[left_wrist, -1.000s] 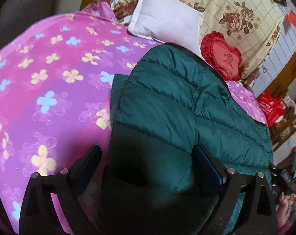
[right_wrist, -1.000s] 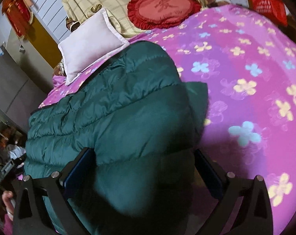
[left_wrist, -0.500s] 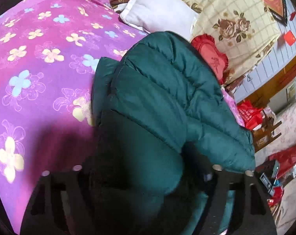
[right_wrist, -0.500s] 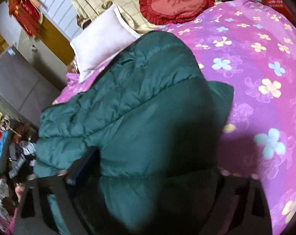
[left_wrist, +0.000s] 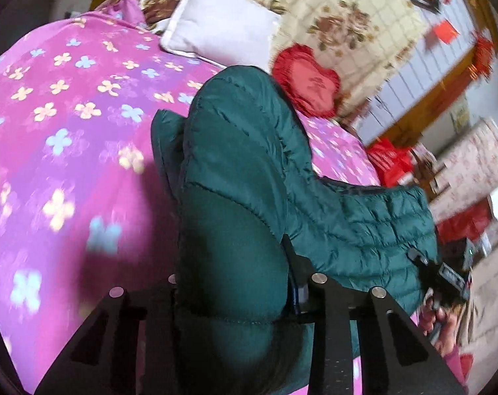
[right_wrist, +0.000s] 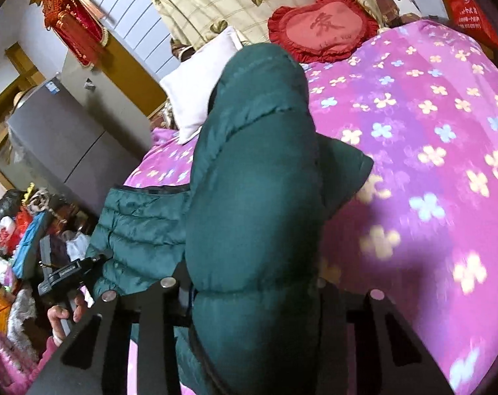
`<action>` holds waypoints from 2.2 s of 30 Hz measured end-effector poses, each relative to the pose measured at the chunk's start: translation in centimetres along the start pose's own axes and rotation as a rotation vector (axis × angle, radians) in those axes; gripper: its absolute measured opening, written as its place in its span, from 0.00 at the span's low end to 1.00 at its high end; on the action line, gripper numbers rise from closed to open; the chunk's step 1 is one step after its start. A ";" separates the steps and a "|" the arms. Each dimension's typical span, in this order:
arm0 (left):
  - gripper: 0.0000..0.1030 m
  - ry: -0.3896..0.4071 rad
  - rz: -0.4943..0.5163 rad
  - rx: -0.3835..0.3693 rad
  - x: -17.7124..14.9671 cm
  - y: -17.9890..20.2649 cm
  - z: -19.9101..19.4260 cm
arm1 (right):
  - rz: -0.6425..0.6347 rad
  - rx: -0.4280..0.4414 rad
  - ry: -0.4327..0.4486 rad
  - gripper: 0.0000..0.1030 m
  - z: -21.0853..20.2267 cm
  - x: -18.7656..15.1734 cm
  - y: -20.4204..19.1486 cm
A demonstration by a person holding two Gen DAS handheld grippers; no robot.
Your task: Fold large clothes
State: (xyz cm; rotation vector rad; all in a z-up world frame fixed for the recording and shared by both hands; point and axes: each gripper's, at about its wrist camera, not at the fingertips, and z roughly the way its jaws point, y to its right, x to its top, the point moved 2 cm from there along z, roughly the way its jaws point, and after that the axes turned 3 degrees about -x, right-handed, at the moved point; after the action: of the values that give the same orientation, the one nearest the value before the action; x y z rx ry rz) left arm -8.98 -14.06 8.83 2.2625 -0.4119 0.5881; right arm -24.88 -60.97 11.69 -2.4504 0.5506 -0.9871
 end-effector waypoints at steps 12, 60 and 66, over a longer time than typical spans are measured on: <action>0.62 -0.021 -0.033 0.296 -7.2 -2.3 -1.0 | -0.005 -0.251 -0.115 0.81 -1.9 -9.1 1.7; 0.61 0.305 0.337 0.626 -14.1 12.9 -4.9 | -0.301 -0.424 0.126 0.94 -5.9 -17.0 -15.3; 0.61 0.311 0.339 0.629 -14.3 13.1 -4.6 | -0.311 -0.432 0.135 0.94 -5.6 -17.1 -15.7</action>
State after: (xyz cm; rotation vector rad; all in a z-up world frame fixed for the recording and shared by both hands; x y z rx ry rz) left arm -28.31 -17.78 11.87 2.6338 -0.5064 1.3838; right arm -37.26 -40.72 14.38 -2.9329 0.4725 -1.2739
